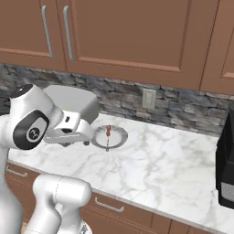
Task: Place the cold items (broccoli and squash) from the fridge in one tupperware on the dining counter. Place the warm items (hot dog and kebab skewer) in the stove area in another tupperware.
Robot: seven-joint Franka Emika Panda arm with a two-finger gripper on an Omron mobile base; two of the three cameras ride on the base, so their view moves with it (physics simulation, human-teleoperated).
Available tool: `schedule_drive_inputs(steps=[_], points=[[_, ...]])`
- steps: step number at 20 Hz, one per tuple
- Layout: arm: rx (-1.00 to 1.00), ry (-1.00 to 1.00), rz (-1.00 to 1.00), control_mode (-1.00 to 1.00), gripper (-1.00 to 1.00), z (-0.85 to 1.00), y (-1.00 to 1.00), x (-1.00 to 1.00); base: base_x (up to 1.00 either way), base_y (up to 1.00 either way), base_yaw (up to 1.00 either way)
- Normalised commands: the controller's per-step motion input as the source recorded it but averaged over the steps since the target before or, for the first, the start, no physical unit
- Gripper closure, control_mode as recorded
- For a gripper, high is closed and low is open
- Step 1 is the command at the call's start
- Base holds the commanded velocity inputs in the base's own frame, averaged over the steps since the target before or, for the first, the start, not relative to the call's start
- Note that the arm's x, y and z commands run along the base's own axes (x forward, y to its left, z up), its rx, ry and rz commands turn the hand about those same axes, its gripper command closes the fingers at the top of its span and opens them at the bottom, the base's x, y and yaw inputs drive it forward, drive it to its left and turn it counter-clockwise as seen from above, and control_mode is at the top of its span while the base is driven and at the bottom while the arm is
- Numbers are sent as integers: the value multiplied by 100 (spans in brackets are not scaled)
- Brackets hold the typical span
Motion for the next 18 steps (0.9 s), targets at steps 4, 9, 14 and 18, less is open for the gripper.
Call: schedule_drive_inputs(steps=[4,9,14,18], points=[[0,30,1,-100,-100,-66,14,85,0,0,0],[0,28,7,-100,-100,-67,5,83,0,0,0],[10,-5,1,-100,-100,-49,0,71,0,0,0],[10,0,0,-100,-100,-41,0,76,0,0,0]])
